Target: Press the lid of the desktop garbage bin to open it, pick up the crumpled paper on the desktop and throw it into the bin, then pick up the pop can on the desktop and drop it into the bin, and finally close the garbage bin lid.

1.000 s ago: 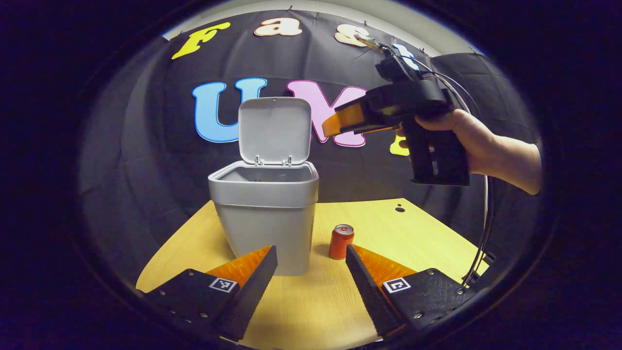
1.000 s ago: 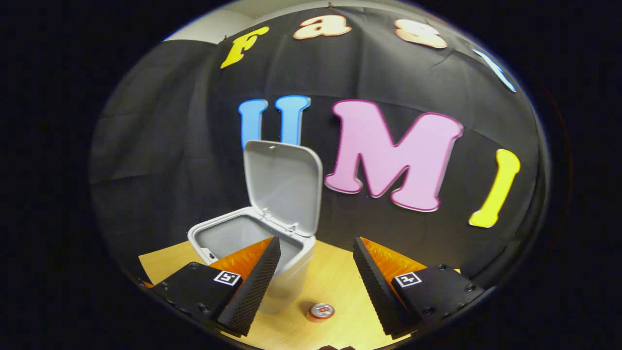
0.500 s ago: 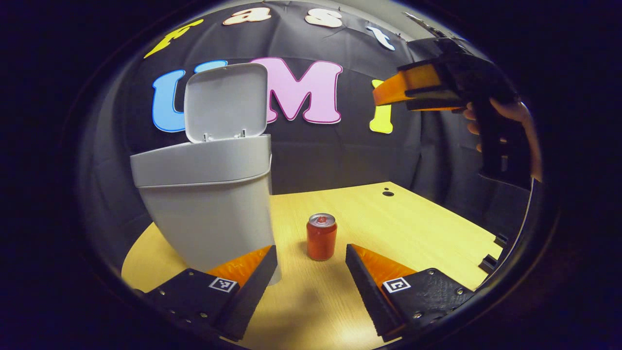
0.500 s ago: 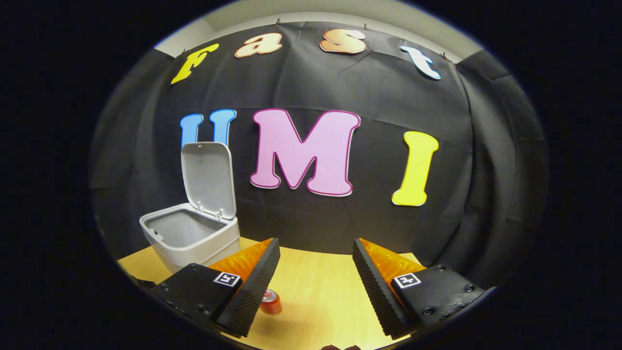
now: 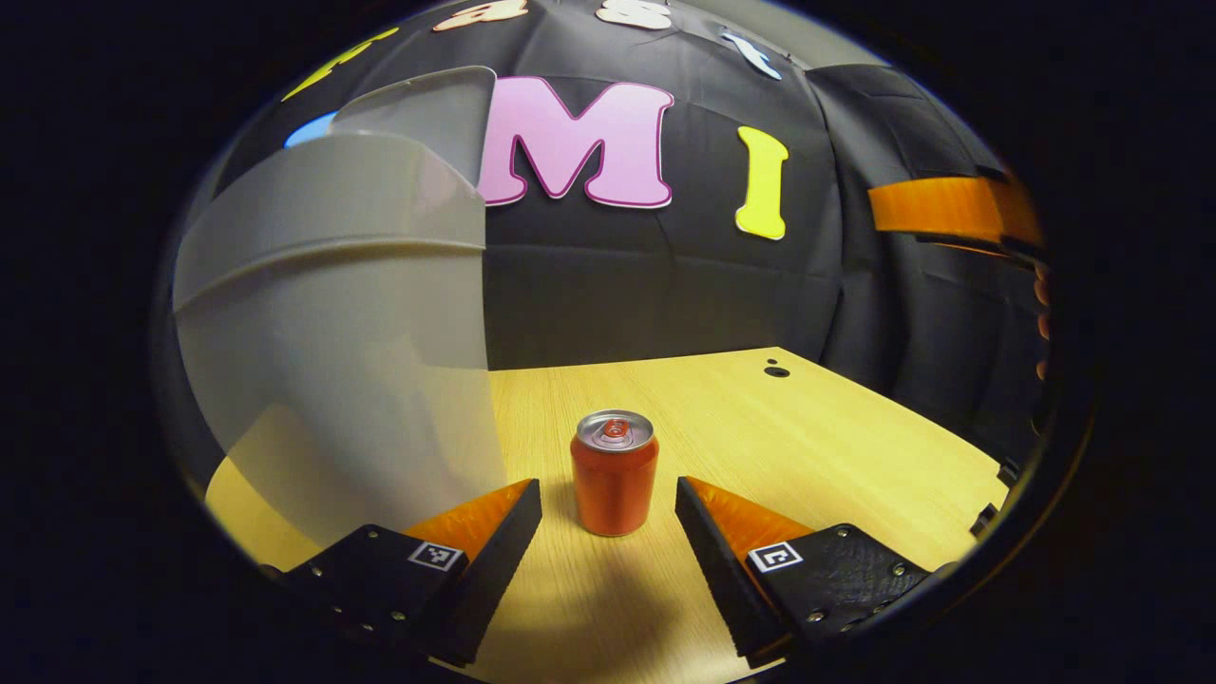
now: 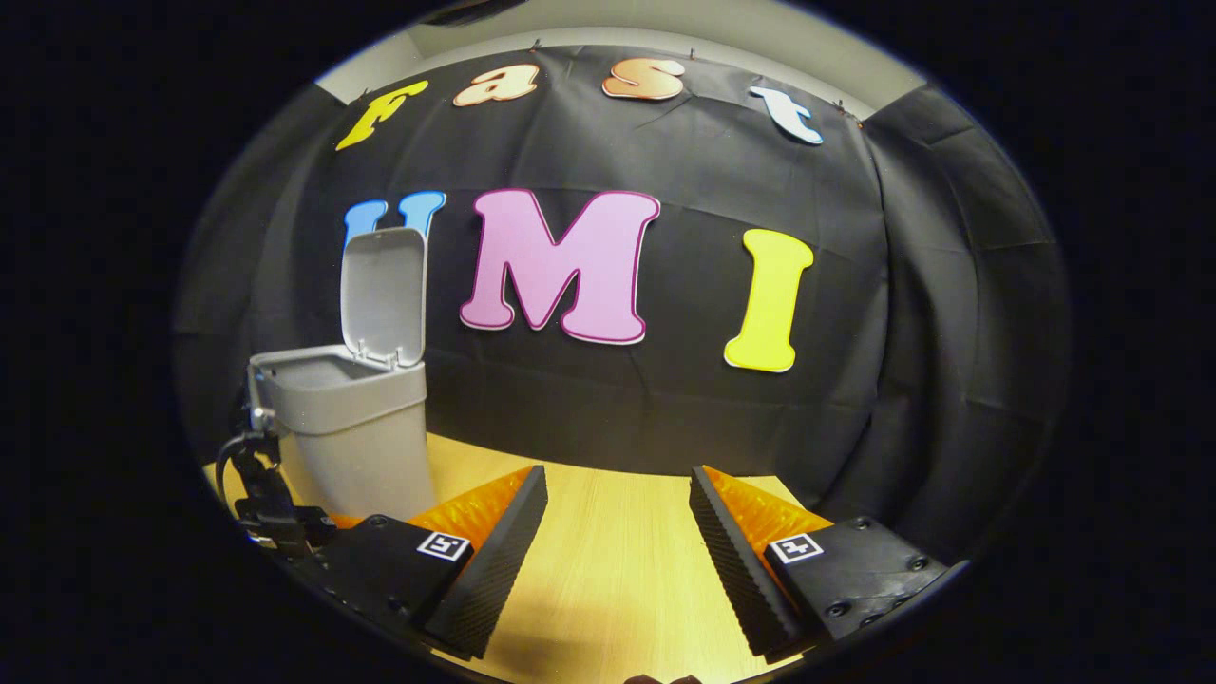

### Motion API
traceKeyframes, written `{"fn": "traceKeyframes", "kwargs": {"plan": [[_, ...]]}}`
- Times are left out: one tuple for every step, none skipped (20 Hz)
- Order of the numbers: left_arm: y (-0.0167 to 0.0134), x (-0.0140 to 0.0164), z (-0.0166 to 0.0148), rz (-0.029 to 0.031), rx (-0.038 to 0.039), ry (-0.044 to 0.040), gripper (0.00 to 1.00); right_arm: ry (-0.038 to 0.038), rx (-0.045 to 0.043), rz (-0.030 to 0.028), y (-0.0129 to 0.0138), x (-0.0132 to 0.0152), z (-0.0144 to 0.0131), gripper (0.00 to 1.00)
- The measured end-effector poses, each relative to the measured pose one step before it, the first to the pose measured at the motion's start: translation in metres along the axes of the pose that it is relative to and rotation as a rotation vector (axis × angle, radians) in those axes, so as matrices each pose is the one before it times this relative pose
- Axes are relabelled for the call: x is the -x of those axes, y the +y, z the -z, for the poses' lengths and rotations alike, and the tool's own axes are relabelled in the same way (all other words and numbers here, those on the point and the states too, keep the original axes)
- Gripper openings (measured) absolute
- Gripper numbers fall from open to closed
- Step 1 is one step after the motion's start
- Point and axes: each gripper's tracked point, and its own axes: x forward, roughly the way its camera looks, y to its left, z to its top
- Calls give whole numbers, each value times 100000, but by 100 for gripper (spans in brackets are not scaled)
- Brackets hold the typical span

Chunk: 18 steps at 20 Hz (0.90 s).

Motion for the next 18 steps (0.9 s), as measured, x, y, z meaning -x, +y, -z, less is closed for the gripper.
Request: {"fn": "traceKeyframes", "kwargs": {"plan": [[18,-856,654,-997,-400,709,94,-90,-328,620,-96,14,907,98],[16,-750,529,-1285,180,593,94,191,-661,230,72,82,883,98],[-38,-870,450,-872,606,345,94,1275,-830,-237,316,51,1114,98],[-167,-706,320,-252,649,227,94,2173,-659,-635,352,15,1400,98],[-120,-740,220,-168,188,112,94,2119,-515,-728,221,43,1274,98],[19,-548,-19,-283,-403,-453,94,1859,-374,-306,123,160,888,98],[188,-585,-87,-668,-530,-667,94,1525,-735,58,-66,100,977,98],[-10,-588,-8,-59,-198,-297,93,1428,-985,-36,-101,116,727,98],[-177,-349,123,420,82,-154,94,1686,-1343,-69,-46,144,708,98],[-9,-151,-21,331,-95,-404,94,1598,-1190,225,-82,76,679,98],[-15,-367,-195,314,-148,-733,94,1101,-622,354,-171,-103,518,98],[-41,-380,-196,170,149,-481,94,1083,-345,410,-95,-14,475,98],[-100,-339,85,-15,258,73,94,764,-255,334,-135,-58,337,98],[123,-194,-98,-329,-89,-61,94,546,-143,266,-84,43,171,98],[-71,-157,-20,-277,-232,-57,94,365,-262,340,-132,-60,89,98],[-86,-112,-100,156,-141,-196,94,-20,-478,144,-82,-45,-46,98],[-128,-46,-18,496,241,-79,94,-286,-480,145,-9,-57,-111,98],[-238,-34,-38,901,315,-79,94,-32,-222,7,-41,-63,-2,98]]}}
